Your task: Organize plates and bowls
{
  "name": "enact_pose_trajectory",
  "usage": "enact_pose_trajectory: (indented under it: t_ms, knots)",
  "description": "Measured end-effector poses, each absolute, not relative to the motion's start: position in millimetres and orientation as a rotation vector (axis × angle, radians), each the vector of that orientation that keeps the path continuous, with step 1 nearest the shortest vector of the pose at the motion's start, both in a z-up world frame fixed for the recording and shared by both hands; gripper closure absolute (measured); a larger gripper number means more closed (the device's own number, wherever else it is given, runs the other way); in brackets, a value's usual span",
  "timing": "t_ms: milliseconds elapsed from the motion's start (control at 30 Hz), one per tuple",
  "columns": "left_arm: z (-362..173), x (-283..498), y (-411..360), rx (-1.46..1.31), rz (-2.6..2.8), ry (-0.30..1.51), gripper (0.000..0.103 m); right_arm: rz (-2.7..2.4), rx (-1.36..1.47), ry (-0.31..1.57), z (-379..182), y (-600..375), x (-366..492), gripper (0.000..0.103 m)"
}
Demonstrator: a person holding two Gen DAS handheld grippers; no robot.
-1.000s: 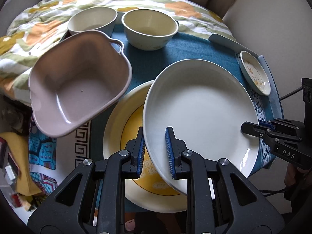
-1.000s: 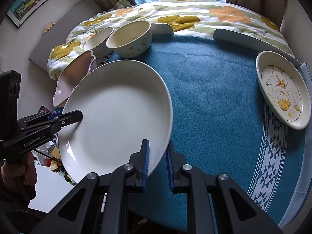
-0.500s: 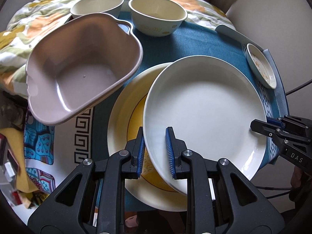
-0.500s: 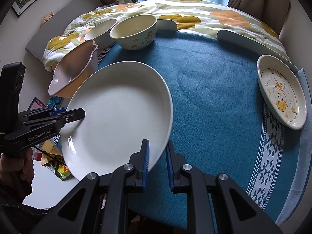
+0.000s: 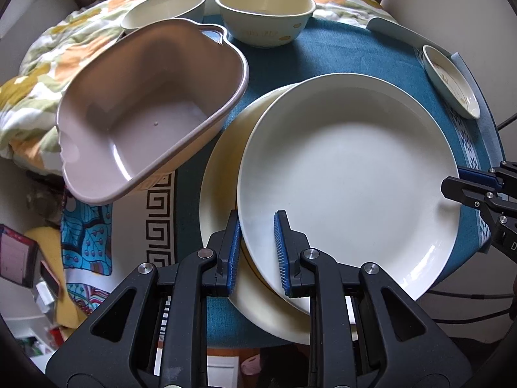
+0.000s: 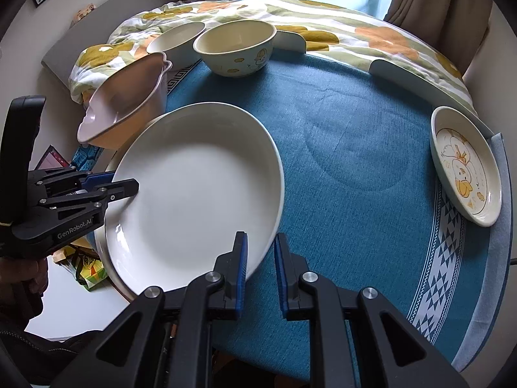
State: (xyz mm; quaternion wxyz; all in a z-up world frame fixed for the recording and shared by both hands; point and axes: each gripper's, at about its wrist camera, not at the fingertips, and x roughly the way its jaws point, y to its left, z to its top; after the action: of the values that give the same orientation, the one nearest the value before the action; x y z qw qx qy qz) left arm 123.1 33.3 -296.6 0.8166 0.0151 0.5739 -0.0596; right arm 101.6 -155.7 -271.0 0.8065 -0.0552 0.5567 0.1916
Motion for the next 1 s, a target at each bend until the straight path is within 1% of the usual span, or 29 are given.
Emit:
enact_pose_trajectory:
  t_ms: [733, 867, 1000]
  knots:
    - [-289.8, 109.9, 13.9, 0.222, -0.083, 1.184, 0.085, 0.378, -0.164, 1.177, -268.9, -147.0, 102.1, 0.088]
    - [-286.3, 104.2, 7.5, 0.313, -0.050, 1.148, 0.085, 0.391, -0.162, 1.178, -269.5, -145.2, 103.2, 0.088]
    - [-283.1, 105.7, 12.1, 0.309, -0.037, 1.140, 0.085, 0.407, -0.170, 1.186, -273.1, -139.9, 104.0, 0.088]
